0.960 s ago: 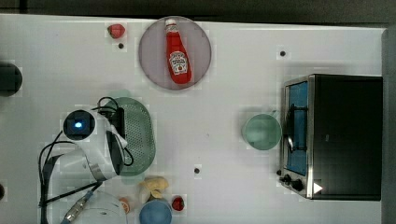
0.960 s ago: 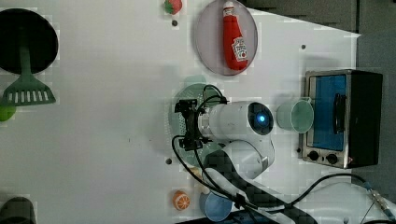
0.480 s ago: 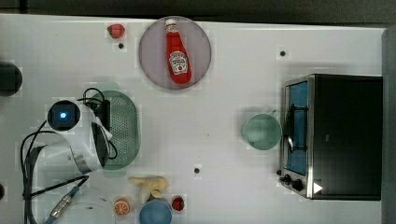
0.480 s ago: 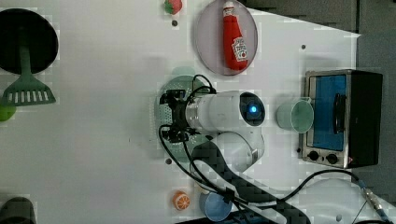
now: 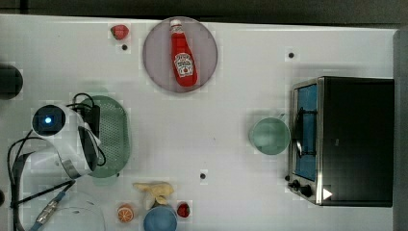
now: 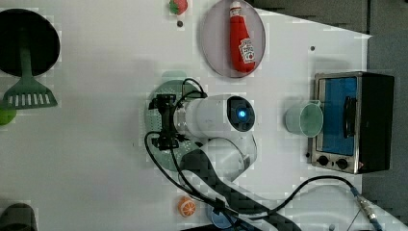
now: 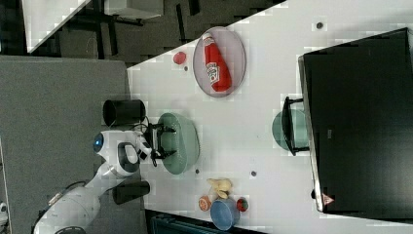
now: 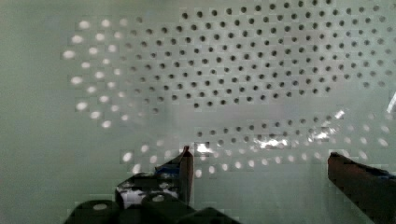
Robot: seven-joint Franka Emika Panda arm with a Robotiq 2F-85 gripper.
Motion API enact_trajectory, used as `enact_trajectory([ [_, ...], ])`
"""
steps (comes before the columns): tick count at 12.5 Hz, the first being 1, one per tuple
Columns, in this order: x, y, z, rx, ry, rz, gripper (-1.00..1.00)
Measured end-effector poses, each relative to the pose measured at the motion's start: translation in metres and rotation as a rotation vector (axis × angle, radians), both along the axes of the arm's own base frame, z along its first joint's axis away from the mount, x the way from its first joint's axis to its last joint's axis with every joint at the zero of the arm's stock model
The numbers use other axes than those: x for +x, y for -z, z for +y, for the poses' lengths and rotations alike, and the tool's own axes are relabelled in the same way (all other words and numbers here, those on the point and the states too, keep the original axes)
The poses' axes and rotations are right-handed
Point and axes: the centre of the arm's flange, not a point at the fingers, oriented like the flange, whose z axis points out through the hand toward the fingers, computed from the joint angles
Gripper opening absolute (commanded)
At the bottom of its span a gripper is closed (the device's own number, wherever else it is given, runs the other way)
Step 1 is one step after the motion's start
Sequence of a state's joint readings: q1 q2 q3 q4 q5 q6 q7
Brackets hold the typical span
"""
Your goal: Drag strainer right to left.
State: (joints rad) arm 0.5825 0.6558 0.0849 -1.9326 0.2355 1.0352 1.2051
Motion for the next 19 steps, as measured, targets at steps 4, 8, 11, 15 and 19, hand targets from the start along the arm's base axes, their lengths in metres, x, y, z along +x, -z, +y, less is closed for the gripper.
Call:
enact_trajectory([
  [4, -0.004, 0.011, 0.012, 0.003, 0.011, 0.013, 1.00],
  [8, -0.009, 0.009, 0.029, 0.011, -0.025, -0.003, 1.00],
  [11, -0.017, 0.005, 0.042, -0.011, -0.069, 0.003, 1.00],
  [15, -0.018, -0.043, 0.029, -0.072, -0.252, -0.028, 1.00],
  [19, 0.028, -0.179, -0.052, -0.078, -0.378, -0.079, 1.00],
])
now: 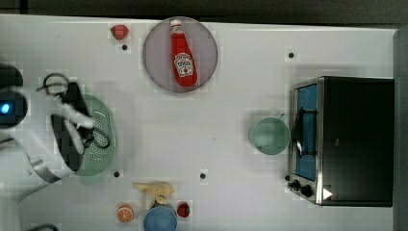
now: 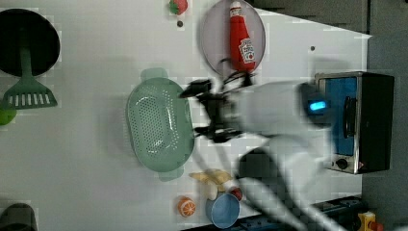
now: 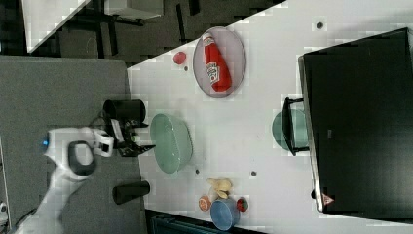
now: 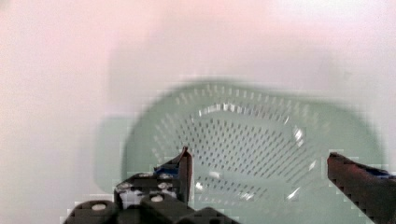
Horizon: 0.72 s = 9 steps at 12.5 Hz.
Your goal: Drag strainer right to left.
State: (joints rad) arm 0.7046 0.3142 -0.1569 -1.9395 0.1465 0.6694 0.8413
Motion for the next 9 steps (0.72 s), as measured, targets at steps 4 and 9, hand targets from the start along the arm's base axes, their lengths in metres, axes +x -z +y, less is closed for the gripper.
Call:
enact_trajectory([
  [4, 0.038, -0.163, -0.179, 0.034, -0.102, -0.099, 1.00],
  [9, -0.002, -0.235, -0.488, -0.049, -0.039, -0.144, 1.00],
])
